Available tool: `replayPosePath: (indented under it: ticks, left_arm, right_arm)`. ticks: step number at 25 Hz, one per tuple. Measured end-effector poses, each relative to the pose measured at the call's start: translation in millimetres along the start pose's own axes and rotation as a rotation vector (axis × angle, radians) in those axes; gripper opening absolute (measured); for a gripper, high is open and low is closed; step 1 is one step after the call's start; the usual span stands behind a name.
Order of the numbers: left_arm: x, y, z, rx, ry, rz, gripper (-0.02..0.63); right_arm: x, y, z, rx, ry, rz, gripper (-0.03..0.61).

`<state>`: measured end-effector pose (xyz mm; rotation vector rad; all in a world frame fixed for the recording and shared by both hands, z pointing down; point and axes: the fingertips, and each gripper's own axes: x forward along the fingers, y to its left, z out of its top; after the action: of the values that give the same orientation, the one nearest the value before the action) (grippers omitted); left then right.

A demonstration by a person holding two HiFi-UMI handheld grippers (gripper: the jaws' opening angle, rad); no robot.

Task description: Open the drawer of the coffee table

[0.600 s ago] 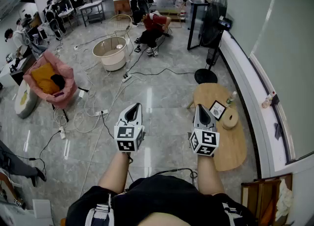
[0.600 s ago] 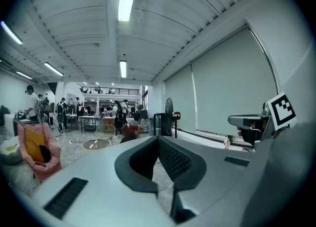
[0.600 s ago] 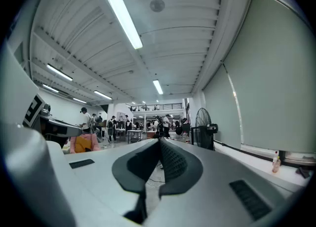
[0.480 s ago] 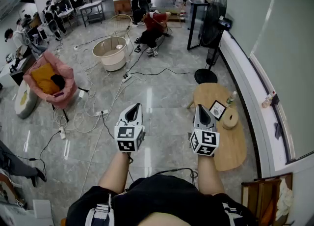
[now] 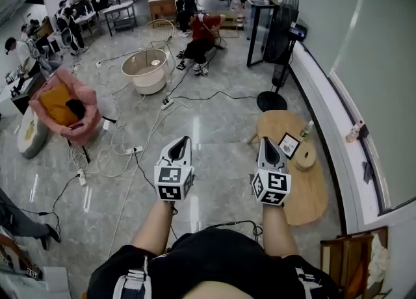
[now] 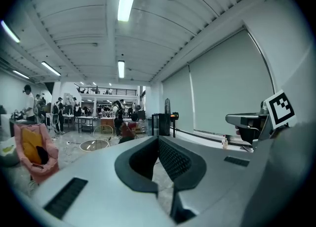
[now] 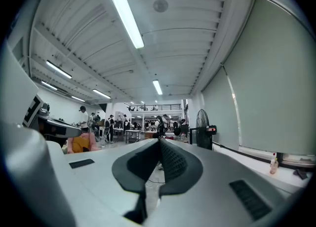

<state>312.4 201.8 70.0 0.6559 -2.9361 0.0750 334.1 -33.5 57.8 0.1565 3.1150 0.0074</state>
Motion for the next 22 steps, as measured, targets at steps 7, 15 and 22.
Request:
replayPosePath:
  ticks: [7,15,22]
  left_arm:
    - [-9,30,-7,0.003,0.007,-0.012,0.020]
    - [-19,61,-19,0.013,0.002,-0.047,0.020]
    - [-8,70,-33,0.006,0.033,-0.062,0.020]
  right_arm:
    - [4,34,1,-0.012,-0.011,-0.010,0.015]
    - [2,68,-12,-0.008,-0.011,-0.049,0.015]
    - [11,66,-22,0.007,0.003,-0.074,0.015]
